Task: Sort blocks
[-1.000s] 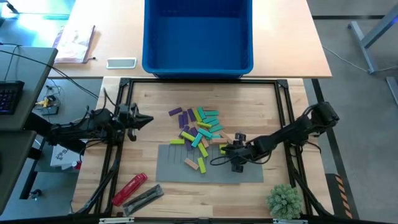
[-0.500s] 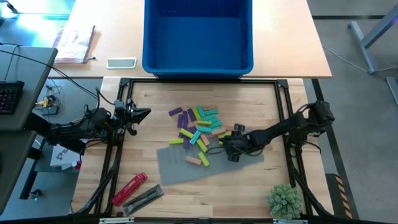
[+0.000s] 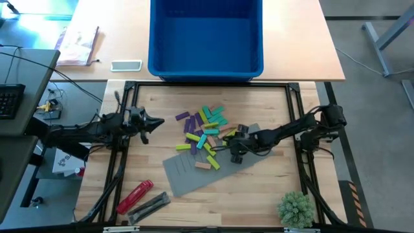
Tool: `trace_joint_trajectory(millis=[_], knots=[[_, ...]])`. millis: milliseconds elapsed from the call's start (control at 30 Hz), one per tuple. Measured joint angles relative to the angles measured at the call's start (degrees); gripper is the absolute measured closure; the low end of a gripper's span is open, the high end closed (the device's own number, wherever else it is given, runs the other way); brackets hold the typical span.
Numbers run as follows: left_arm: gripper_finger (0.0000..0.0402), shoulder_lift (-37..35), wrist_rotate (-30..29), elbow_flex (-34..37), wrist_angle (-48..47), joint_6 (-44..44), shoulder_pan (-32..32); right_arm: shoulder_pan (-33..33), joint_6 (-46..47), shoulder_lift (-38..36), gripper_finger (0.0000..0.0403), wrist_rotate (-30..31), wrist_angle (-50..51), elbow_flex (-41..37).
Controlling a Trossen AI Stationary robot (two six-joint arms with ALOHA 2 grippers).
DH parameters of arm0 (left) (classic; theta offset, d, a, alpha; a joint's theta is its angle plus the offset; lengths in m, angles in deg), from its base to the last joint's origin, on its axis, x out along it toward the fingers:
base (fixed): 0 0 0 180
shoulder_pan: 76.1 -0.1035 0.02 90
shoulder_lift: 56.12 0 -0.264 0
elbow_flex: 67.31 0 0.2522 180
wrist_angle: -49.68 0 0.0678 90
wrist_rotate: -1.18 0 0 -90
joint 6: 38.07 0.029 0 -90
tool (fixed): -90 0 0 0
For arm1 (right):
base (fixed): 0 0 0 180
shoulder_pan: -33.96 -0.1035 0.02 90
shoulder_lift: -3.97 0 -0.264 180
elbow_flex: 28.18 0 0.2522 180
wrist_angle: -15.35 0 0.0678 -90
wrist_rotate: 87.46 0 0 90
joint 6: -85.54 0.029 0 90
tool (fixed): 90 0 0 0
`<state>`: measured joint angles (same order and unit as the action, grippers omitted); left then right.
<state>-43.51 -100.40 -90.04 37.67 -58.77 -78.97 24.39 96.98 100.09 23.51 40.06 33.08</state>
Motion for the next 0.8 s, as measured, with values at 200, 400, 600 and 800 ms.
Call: trace_joint_trajectory(millis=[200, 400, 600, 800], knots=[[0.0401, 8.57, 1.9, 0.0, 3.86, 0.85, 3.31, -4.37, -1.66, 0.0, 0.0218, -0.02, -3.36, 4.06], [0.038, 14.5, 1.71, 0.0, 4.76, -2.55, 5.1, -8.42, -1.18, 0.0, 0.0218, 0.05, -13.42, 4.27], [0.0318, 18.98, 3.56, 0.0, 8.49, -4.22, 8.3, -12.07, 0.5, 1.31, 0.0218, 4.76, -22.82, 4.31], [0.0261, 21.87, 2.78, 0.0, 10.58, -2.77, 11.35, -15.4, 6.21, 6.36, 0.0218, 5.79, -20.91, 10.63]])
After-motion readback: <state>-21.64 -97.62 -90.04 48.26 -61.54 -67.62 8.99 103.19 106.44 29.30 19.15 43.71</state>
